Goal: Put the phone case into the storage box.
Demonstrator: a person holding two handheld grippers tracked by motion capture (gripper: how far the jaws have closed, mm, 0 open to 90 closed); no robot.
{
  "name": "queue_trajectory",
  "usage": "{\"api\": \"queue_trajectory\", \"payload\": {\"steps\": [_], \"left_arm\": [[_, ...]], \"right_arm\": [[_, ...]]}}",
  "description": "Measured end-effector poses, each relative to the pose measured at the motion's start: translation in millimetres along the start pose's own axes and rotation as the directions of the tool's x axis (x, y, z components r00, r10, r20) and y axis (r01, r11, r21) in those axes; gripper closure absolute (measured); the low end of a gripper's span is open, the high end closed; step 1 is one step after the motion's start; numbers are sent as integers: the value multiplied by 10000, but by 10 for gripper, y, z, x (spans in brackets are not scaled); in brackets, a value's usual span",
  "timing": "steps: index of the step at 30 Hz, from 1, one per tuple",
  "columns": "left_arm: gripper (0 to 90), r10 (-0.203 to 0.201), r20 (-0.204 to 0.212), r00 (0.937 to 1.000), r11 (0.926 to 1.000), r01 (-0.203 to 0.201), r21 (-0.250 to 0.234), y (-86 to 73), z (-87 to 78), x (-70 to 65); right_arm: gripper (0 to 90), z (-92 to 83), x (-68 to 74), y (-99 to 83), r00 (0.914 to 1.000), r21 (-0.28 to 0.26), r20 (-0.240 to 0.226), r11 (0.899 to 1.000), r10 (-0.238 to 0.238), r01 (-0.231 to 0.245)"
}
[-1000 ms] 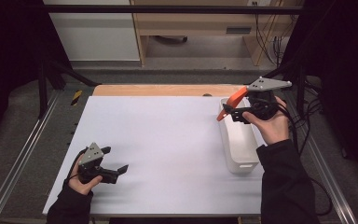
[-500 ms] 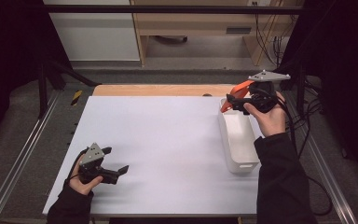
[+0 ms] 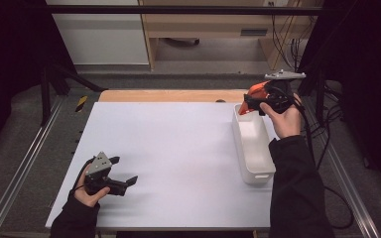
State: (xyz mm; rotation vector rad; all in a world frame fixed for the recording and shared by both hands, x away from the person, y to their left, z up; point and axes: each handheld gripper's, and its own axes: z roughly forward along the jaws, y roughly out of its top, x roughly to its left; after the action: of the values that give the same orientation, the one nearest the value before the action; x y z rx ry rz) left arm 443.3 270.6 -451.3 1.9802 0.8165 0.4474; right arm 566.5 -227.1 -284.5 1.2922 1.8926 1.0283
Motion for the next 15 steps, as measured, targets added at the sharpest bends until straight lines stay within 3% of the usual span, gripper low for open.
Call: {"api": "queue_trajectory", "payload": {"steps": [15], "left_arm": [[0,28,63,10000,10000,-28,66,-7,23,3]], "right_arm": [[156,255,-48,10,9980,469,536,9983,330,-356]]}}
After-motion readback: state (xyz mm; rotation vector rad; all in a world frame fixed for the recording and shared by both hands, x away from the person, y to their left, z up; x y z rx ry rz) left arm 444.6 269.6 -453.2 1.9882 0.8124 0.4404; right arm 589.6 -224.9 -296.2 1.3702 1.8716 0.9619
